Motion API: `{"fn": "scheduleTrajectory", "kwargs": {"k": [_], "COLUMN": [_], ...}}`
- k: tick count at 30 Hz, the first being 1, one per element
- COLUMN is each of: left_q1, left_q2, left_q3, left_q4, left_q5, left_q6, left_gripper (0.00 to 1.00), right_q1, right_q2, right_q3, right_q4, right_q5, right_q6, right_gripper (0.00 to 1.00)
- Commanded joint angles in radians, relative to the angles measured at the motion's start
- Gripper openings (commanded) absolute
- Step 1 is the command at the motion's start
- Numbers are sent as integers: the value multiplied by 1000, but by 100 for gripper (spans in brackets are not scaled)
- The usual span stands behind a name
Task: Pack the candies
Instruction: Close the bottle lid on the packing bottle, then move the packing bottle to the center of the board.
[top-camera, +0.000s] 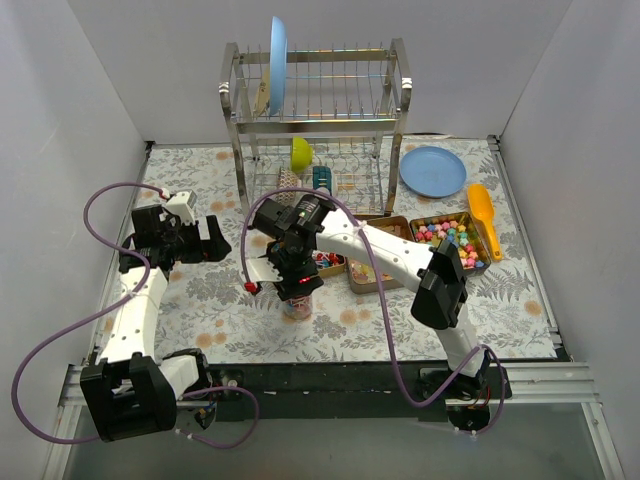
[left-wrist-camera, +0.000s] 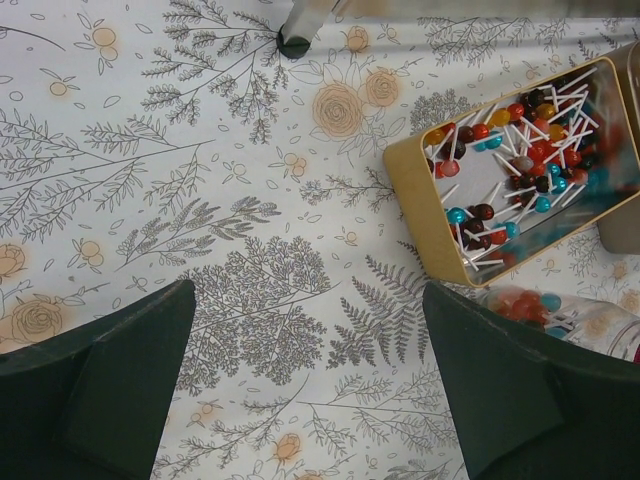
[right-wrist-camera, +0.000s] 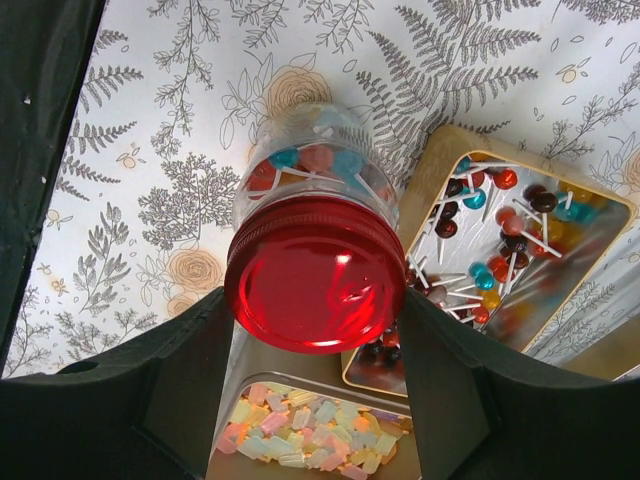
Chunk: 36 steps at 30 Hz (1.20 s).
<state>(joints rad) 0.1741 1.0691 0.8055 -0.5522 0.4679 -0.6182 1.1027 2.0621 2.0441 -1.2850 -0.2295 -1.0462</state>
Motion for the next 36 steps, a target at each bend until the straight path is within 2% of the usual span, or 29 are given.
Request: {"fn": "scheduleTrajectory", "kwargs": {"k": [1,7,10,12,13,14,17,19,23,27,29,32,33,35,36], "left_q1": [1,-1,-1,-1,-1,-1,-1,-1,-1,-18,-73,-154,-194,-280,-309], "left_q2": [-34,-35,-40,-46,-58,-64,-80,-63,12,58,63,29,-6,-53,-75], "left_q3": [-15,-20,-23,-32,-52,-69,-113,-118,-120,-138,-161,-233,-255,-340,-376], "left_q4": [20,18,14,17,21,28,41,-11,-156,-224,-189,-44,89,219,354], "left_q5": [17,25,50,122,155,223,335,441,561,707,752,787,776,732,707], "left_q6": [-3,-15,3,38,101,142,364,487,881,1041,1048,961,851,757,694], "left_gripper": [98,98,98,98,98,98,98,98,98,93,86,81,81,80,80], "right_q1": [9,16,22,25,25,25,23,22,-42,-183,-280,-378,-394,-409,-409], "right_q2": [15,16,13,-3,-13,-31,-75,-105,-216,-295,-321,-350,-361,-437,-474], "right_q3": [31,42,30,15,5,-14,-54,-87,-176,-202,-187,-170,-168,-203,-232], "right_q4": [-20,-20,-20,-19,-17,-17,-17,-16,-16,-14,-5,9,19,85,216], "right_q5": [25,44,59,70,74,79,111,148,211,191,171,121,127,137,169], "right_q6": [35,40,57,69,77,81,104,107,126,211,291,385,406,440,452], "right_gripper": [63,63,73,86,97,98,98,98,98,98,98,98,98,98,98]}}
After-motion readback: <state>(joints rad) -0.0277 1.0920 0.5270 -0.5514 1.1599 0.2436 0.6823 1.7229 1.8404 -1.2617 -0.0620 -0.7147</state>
